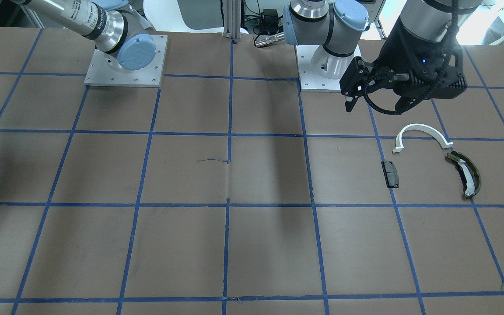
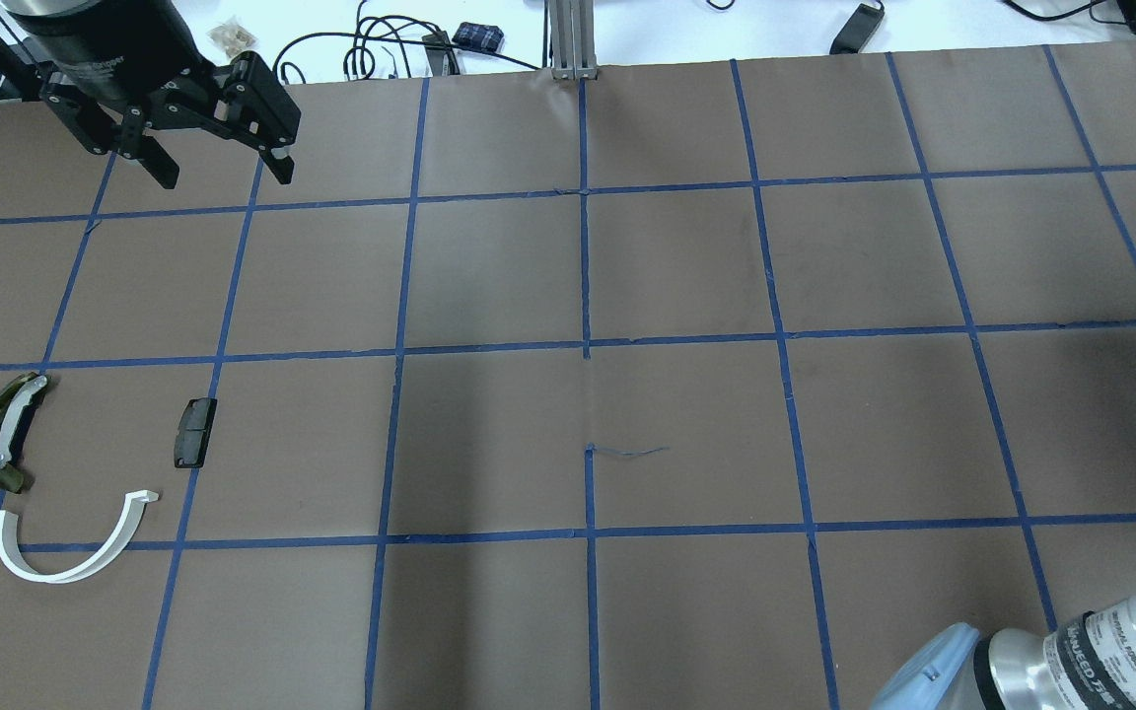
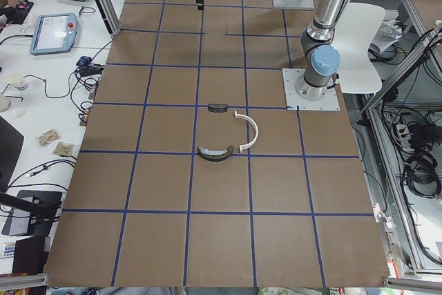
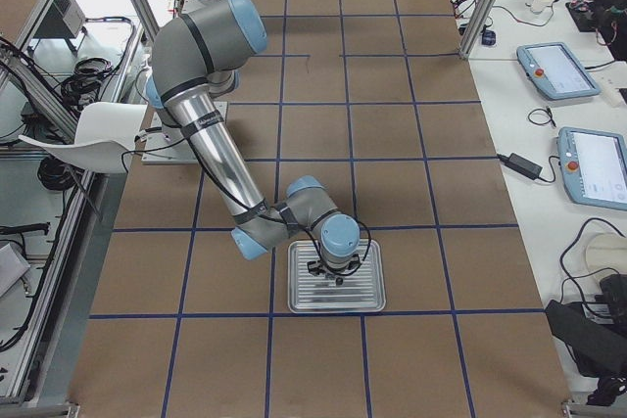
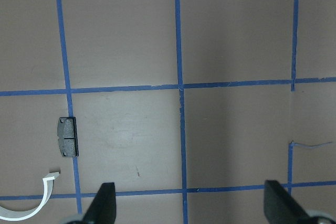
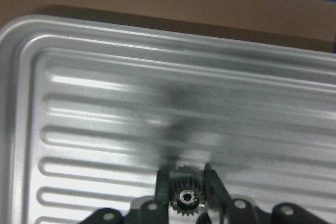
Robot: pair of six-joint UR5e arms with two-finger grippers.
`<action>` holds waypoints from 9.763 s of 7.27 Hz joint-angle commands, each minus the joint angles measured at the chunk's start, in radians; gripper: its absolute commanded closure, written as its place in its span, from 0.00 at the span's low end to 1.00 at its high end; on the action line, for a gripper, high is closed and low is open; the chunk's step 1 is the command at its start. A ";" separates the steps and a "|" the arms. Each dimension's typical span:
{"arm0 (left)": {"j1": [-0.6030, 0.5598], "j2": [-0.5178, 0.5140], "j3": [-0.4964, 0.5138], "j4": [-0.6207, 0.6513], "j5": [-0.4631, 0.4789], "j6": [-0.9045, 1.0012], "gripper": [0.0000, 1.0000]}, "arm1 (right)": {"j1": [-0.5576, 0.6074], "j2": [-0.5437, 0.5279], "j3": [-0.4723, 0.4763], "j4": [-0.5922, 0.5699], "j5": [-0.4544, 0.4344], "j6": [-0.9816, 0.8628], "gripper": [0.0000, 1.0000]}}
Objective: Place bearing gear from tray to pile
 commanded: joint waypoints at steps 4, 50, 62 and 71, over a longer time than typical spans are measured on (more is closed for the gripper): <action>0.003 0.000 0.000 0.002 -0.002 0.000 0.00 | 0.163 -0.194 -0.002 0.224 0.073 0.558 1.00; -0.403 -0.546 -0.252 0.753 -0.015 -0.436 1.00 | 0.176 -0.299 0.038 0.209 0.029 1.356 1.00; 0.473 -0.178 -0.483 0.539 0.112 0.632 1.00 | 1.354 -0.116 0.093 -0.020 0.035 2.945 1.00; 0.626 -0.213 -0.617 0.681 0.028 0.743 0.40 | 1.165 -0.436 0.019 0.336 0.005 2.900 0.00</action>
